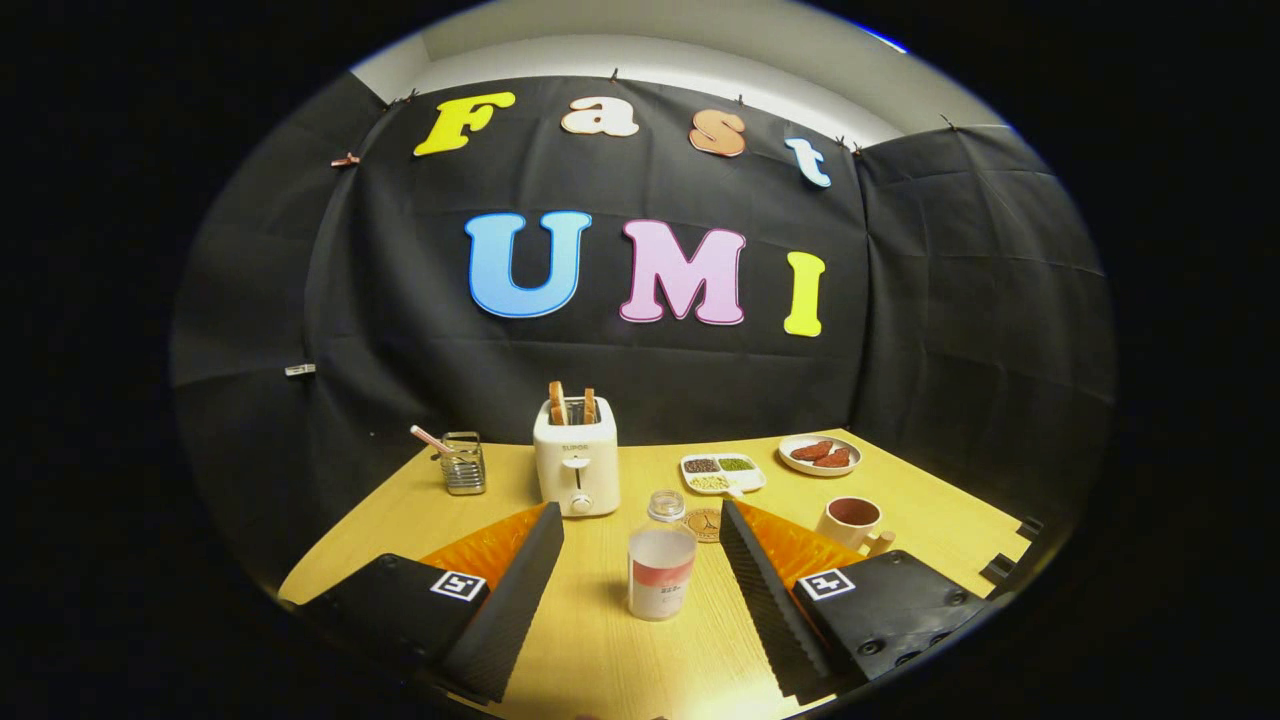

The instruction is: Take the bottle from table, then pour the juice into the cup, finally place the bottle on the coaster

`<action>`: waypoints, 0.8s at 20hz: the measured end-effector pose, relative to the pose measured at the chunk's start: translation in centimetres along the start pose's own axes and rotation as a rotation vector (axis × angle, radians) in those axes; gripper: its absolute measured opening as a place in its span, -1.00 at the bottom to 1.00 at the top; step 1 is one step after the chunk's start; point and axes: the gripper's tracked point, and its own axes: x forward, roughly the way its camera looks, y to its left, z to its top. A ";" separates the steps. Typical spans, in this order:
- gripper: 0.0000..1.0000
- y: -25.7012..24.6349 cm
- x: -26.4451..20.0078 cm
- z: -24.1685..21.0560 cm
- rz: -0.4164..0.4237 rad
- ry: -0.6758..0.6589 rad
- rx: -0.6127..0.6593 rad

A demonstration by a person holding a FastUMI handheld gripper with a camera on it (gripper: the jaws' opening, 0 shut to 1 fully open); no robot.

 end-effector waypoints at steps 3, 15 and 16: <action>0.94 -0.1 1.7 -0.9 -0.012 0.002 0.011; 0.94 -1.0 8.8 -8.1 -0.060 0.078 0.021; 0.94 -1.1 9.2 -8.8 -0.060 0.095 0.008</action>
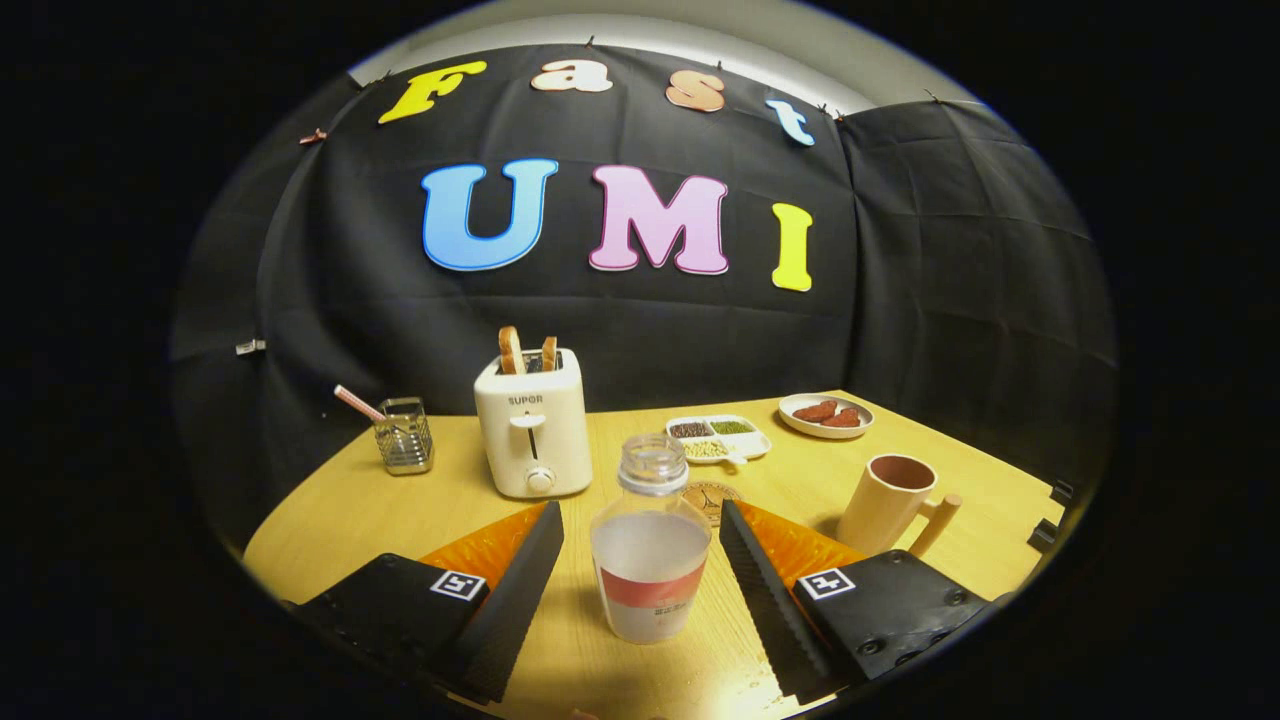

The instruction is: Take the bottle from table, then pour the juice into the cup, finally place the bottle on the coaster

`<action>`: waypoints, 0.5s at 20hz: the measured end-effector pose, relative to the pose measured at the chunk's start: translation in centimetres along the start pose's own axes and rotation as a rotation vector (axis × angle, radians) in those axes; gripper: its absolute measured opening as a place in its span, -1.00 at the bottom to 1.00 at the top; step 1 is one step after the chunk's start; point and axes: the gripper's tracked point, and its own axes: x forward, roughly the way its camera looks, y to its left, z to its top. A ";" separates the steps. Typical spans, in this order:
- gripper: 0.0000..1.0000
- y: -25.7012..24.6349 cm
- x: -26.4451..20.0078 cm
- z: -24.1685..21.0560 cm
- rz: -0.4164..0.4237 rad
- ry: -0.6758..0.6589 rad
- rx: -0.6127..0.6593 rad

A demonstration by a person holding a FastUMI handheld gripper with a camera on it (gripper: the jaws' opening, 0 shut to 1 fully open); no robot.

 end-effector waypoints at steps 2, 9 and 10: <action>0.94 -0.4 0.8 -1.1 -0.003 0.019 -0.017; 0.95 -0.7 2.7 -3.7 -0.017 0.042 -0.029; 0.94 -0.7 3.0 -3.9 -0.017 0.040 -0.030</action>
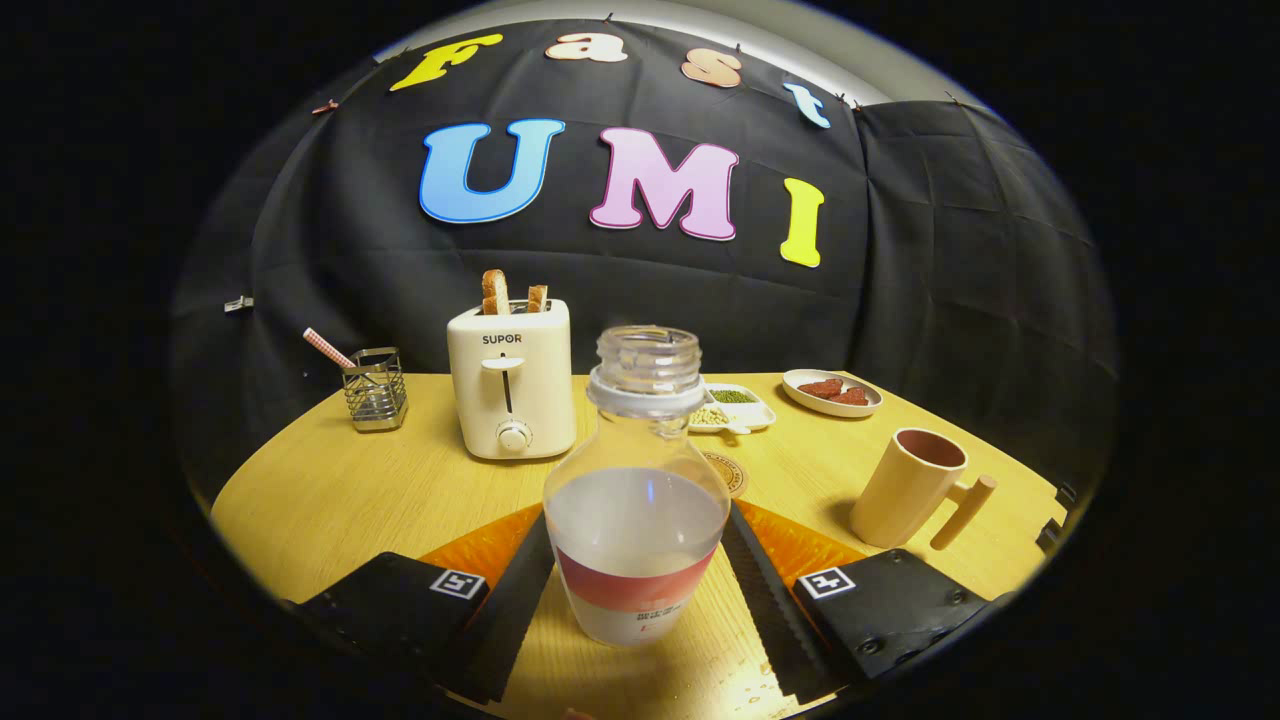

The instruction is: Take the bottle from table, then pour the juice into the cup, finally place the bottle on the coaster

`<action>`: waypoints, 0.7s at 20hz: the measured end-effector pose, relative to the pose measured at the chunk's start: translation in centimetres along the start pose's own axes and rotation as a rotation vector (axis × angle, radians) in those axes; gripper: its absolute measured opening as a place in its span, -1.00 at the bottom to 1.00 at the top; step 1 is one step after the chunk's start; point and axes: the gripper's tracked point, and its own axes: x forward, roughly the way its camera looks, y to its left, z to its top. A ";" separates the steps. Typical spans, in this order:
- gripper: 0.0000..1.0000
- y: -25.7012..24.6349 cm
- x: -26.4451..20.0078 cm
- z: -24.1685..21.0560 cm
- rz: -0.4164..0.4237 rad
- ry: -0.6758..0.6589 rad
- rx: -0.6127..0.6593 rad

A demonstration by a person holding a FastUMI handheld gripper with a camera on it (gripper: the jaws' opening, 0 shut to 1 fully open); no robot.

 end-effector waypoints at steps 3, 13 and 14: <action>0.94 0.1 0.6 -0.5 -0.007 -0.003 -0.030; 0.54 1.0 0.7 -0.7 0.061 -0.014 -0.033; 0.51 1.2 0.6 -0.7 0.075 -0.010 -0.033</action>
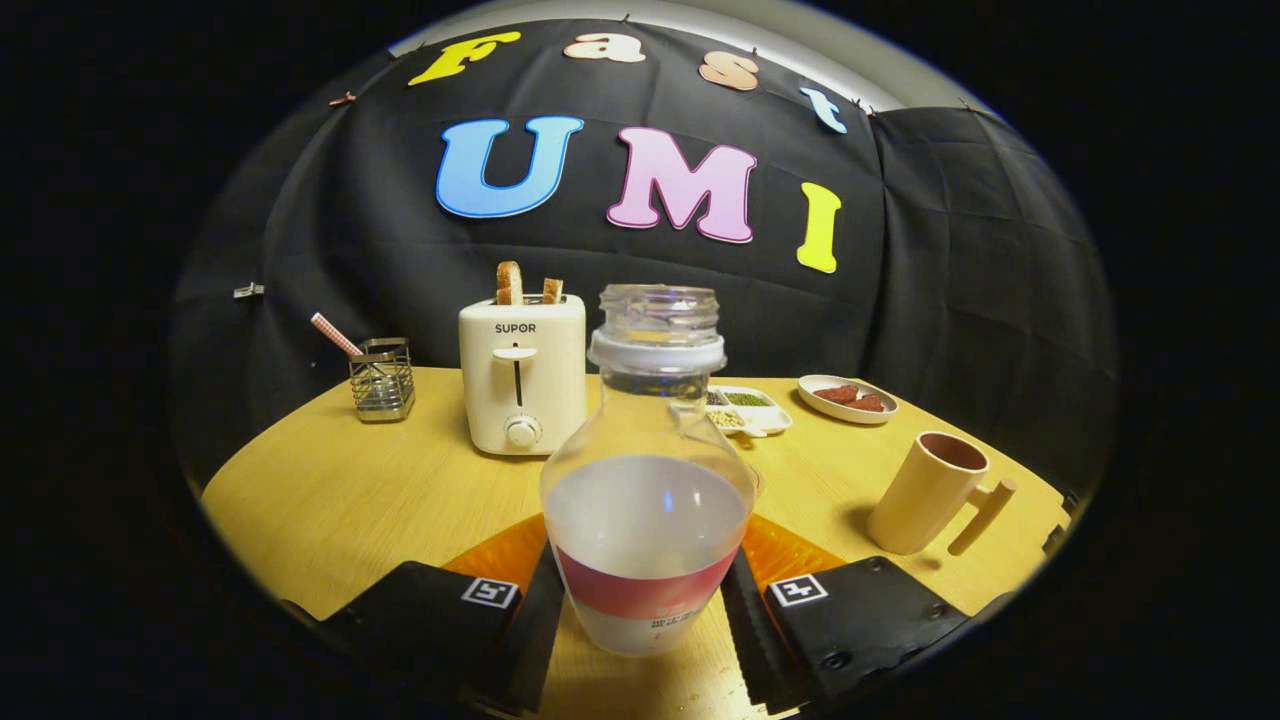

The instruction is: Take the bottle from table, then pour the juice into the cup, finally place the bottle on the coaster

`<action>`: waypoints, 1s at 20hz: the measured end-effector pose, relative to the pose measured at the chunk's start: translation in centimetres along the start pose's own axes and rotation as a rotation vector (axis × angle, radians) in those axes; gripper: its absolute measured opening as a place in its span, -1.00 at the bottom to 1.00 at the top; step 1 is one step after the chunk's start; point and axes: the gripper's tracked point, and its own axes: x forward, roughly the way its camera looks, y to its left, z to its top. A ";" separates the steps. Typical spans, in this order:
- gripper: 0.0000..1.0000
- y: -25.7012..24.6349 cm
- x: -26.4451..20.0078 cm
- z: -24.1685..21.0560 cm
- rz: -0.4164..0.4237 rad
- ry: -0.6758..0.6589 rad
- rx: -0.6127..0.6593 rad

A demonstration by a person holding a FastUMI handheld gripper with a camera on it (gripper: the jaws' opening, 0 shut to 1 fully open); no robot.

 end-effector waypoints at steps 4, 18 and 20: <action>0.47 -0.4 -0.5 1.0 0.020 -0.014 0.013; 0.44 -4.1 -3.5 6.6 0.121 0.087 0.210; 0.44 -4.5 -3.6 7.1 0.160 0.104 0.315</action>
